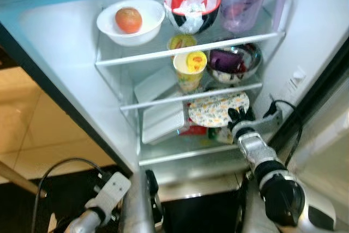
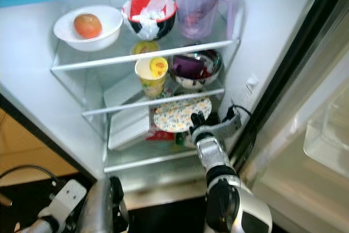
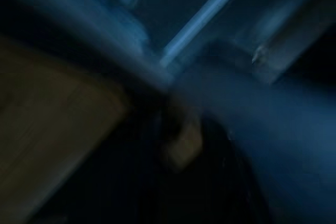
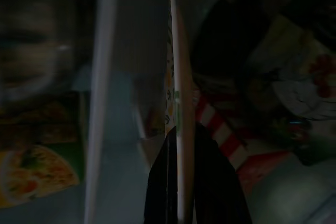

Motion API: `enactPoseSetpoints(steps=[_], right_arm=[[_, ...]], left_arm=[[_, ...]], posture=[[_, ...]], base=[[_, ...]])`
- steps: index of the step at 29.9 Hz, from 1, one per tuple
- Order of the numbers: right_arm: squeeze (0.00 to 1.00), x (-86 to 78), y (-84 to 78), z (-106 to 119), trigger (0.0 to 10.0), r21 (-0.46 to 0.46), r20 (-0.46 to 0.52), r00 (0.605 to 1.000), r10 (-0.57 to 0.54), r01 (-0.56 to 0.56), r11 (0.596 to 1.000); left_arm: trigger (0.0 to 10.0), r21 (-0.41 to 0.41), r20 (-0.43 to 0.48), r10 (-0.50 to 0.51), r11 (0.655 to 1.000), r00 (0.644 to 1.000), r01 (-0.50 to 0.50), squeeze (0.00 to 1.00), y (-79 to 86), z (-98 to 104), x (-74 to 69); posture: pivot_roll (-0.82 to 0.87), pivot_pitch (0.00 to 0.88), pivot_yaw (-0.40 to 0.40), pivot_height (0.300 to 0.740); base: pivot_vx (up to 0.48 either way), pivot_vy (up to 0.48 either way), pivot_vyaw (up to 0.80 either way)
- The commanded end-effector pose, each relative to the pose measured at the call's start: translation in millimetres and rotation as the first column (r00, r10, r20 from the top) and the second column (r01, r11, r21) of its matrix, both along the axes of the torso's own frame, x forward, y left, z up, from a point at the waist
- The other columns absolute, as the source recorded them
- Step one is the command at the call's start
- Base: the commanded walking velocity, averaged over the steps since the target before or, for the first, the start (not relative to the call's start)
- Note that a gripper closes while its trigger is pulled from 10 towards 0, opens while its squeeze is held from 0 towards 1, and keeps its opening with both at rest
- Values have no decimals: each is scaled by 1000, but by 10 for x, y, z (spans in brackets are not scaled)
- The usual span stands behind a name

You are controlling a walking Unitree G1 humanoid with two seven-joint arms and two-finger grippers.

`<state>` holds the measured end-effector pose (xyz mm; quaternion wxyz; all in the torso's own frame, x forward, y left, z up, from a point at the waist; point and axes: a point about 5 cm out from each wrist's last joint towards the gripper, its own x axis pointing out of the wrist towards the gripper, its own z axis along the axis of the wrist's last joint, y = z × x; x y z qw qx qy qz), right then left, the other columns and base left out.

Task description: Restocking fridge

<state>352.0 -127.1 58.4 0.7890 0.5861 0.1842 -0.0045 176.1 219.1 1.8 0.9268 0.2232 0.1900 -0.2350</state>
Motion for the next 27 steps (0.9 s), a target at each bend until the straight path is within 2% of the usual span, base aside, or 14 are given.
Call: enactPoseSetpoints(steps=[1, 2, 4, 5, 7, 8, 11, 13, 14, 17, 22, 27], right_arm=[[0, -18, 50, -30, 10000, -2, -19, 1000, 9, -10, 1000], [0, -18, 50, -30, 10000, -2, -19, 1000, 9, -10, 1000], [0, -13, 86, -26, 10000, -3, -26, 1000, 11, -11, 1000], [0, -13, 86, -26, 10000, -3, -26, 1000, 11, -11, 1000], [0, 43, 96, 58, 10000, 15, 14, 1000, -11, 11, 1000], [0, 43, 96, 58, 10000, 15, 14, 1000, -11, 11, 1000], [0, 130, 74, 194, 10000, 52, 68, 996, -55, 52, 997], [0, 156, 73, 238, 10000, 67, 81, 994, -68, 63, 996], [0, 198, 84, 310, 10000, 90, 103, 991, -85, 76, 993], [0, 211, 94, 336, 10000, 96, 113, 990, -87, 76, 992], [0, 280, 280, 484, 10000, 90, 139, 990, -28, 15, 996], [0, 300, 336, 530, 10000, 109, 140, 990, -33, 18, 994]], left_arm=[[10000, -34, -21, -59, 998, 998, 58, 231, -54, 79, -37], [10000, -34, -21, -59, 998, 998, 58, 231, -54, 79, -37], [10000, -84, 63, -113, 989, 992, 119, 239, -196, 345, 29], [10000, -84, 63, -113, 989, 992, 119, 239, -196, 345, 29], [10000, -134, 154, -151, 976, 976, 172, 239, -406, 614, 157], [10000, -134, 154, -151, 976, 976, 172, 239, -406, 614, 157], [10000, -154, 218, -168, 967, 962, 204, 239, -573, 862, 229], [10000, -141, 220, -182, 966, 958, 216, 243, -586, 912, 223], [10000, -108, 212, -203, 967, 956, 229, 239, -575, 977, 188], [10000, -98, 206, -208, 968, 956, 232, 239, -564, 985, 174], [10000, -75, 176, -184, 977, 967, 199, 243, -501, 1018, 131], [10000, -75, 172, -159, 982, 972, 174, 243, -494, 1099, 87]], posture=[[230, 216, 40, 506], [230, 216, 40, 506], [245, 240, 44, 506], [245, 240, 44, 506], [272, 270, 56, 506], [272, 270, 56, 506], [315, 314, 71, 506], [334, 328, 76, 506], [357, 350, 80, 506], [365, 359, 81, 506], [433, 399, 94, 506], [488, 420, 109, 506]], base=[[0, 0, 0], [0, 0, 0], [0, 0, 0], [0, 0, 0], [0, 0, 0], [0, 0, 0], [0, 0, 0], [0, 0, 0], [0, 0, 0], [0, 0, 0], [0, 0, 0], [0, 0, 0]])
